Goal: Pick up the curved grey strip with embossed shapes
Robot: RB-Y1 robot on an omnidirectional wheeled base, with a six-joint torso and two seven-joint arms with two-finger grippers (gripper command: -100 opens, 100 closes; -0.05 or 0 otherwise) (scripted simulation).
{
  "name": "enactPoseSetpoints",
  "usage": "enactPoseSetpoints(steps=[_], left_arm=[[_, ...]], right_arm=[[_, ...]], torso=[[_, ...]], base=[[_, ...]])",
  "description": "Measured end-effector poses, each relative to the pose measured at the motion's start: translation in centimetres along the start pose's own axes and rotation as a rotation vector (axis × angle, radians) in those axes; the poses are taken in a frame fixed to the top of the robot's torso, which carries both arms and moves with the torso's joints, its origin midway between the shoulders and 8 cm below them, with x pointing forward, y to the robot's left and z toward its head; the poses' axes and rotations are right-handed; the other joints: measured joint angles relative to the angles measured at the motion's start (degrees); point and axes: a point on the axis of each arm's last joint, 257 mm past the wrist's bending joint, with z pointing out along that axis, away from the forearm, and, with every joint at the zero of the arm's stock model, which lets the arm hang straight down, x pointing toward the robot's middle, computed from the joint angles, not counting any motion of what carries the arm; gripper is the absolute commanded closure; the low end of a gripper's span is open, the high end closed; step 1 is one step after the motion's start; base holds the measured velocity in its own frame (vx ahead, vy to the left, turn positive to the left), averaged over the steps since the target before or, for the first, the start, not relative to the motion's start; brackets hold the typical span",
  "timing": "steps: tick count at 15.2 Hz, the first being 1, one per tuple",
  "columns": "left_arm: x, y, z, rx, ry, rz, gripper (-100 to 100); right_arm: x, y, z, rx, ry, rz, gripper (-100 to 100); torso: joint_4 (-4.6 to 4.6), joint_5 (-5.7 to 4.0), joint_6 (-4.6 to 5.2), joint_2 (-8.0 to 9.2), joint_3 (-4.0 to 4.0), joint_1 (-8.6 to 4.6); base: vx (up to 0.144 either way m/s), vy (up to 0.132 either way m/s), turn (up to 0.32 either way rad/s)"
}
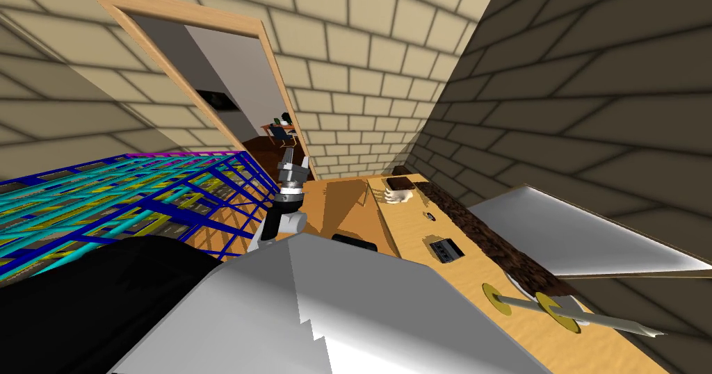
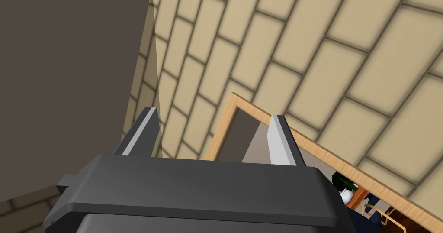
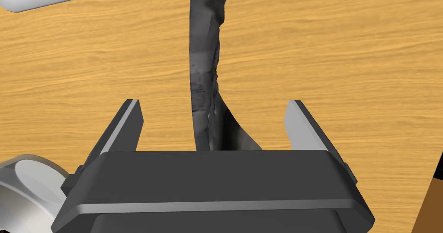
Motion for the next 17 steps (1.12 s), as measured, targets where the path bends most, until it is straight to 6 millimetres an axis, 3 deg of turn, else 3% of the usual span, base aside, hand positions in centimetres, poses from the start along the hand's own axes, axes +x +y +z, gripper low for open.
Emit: enactPoseSetpoints(steps=[4, 10, 12, 13, 17], left_arm=[[0.0, 0.0, 0.0, 0.000, 0.000, 0.000, 0], [0.0, 0.0, 0.0, 0.000, 0.000, 0.000, 0], [0.0, 0.0, 0.0, 0.000, 0.000, 0.000, 0], [0.0, 0.0, 0.0, 0.000, 0.000, 0.000, 0], [0.0, 0.0, 0.0, 0.000, 0.000, 0.000, 0]], right_arm=[[1.2, -0.7, -0.6, 0.019, 0.023, 0.009, -100], [0.4, 1.1, 0.9, 0.004, 0.007, 0.009, -100], [1.0, 1.3, 1.0, 0.005, 0.018, 0.012, -100], [1.1, 1.4, 1.1, 0.007, 0.020, 0.013, 100], [1.1, 1.4, 1.1, 0.006, 0.020, 0.012, 100]], torso=[[0.02, 0.02, 0.00, 0.07, 0.05, 0.04], [0.02, -0.03, -0.01, 0.06, 0.04, -0.06], [0.02, -0.01, -0.01, 0.07, 0.04, -0.06], [0.02, -0.02, -0.01, 0.07, 0.04, -0.08], [0.04, -0.05, 0.00, 0.07, 0.05, -0.05]], base=[[-0.002, -0.007, 0.007], [-0.003, -0.029, 0.013], [-0.001, -0.025, 0.034], [0.000, -0.008, 0.002], [0.000, 0.000, 0.000]])
